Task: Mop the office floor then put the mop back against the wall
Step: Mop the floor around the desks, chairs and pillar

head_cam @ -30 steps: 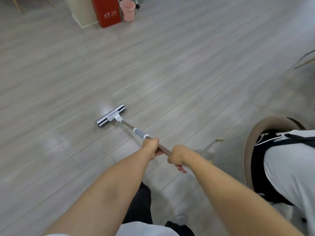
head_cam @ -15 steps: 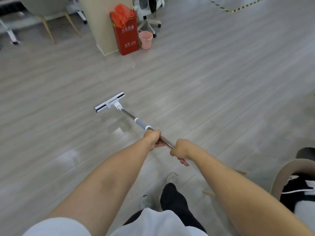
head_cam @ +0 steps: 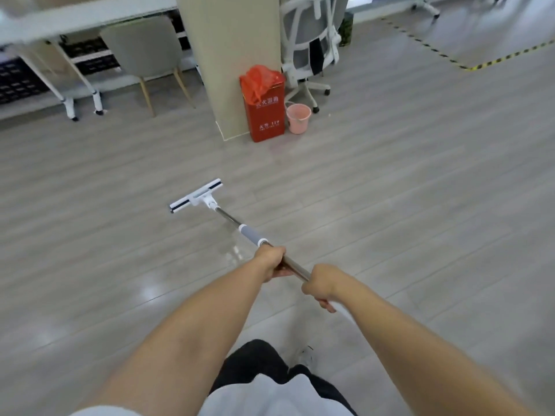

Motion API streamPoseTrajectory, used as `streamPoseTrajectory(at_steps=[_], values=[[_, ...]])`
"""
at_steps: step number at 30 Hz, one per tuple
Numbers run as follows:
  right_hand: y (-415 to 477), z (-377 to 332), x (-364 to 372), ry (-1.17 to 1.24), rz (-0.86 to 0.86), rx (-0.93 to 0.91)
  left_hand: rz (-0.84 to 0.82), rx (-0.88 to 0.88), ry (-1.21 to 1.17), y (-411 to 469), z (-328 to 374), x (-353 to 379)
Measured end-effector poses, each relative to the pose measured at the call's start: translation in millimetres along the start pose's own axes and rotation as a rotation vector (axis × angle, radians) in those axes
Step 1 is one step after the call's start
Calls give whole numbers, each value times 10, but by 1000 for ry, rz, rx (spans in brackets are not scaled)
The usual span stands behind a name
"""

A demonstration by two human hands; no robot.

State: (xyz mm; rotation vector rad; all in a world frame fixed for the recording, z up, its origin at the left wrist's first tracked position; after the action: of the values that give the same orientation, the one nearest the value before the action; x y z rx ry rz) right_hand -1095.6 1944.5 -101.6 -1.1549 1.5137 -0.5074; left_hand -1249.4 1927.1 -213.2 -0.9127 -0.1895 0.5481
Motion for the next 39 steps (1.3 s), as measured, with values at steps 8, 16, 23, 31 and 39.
streamPoseTrajectory(at_steps=[8,16,23,31,39], values=[[930,-190,-1276,-85,-71,-22,54,-44,-48,935,1089,157],[2166,-599,-2550,-142,-114,-22,40,-94,-85,2162,2256,203],[3008,-1003,-3595,-171,-162,-7,75,-151,-106,3011,3269,167],[4136,-1495,-4801,-265,-207,-59,161,-178,-164,3968,4472,67],[4912,-2246,-5863,-285,-219,-129,209,-164,-218,4620,5660,-391]])
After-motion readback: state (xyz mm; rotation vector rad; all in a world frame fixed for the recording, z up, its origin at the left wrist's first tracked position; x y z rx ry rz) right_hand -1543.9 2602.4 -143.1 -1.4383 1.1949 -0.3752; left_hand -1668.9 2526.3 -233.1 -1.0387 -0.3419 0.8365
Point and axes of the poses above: each hand's wrist, its own y-axis towards the middle knuckle, its own x-axis out of the palm, z = x × y, the point moved 6 cm from there along y, towards the middle knuckle, and after that the axes turned 2 degrees about -z, right-handed, at the moved point
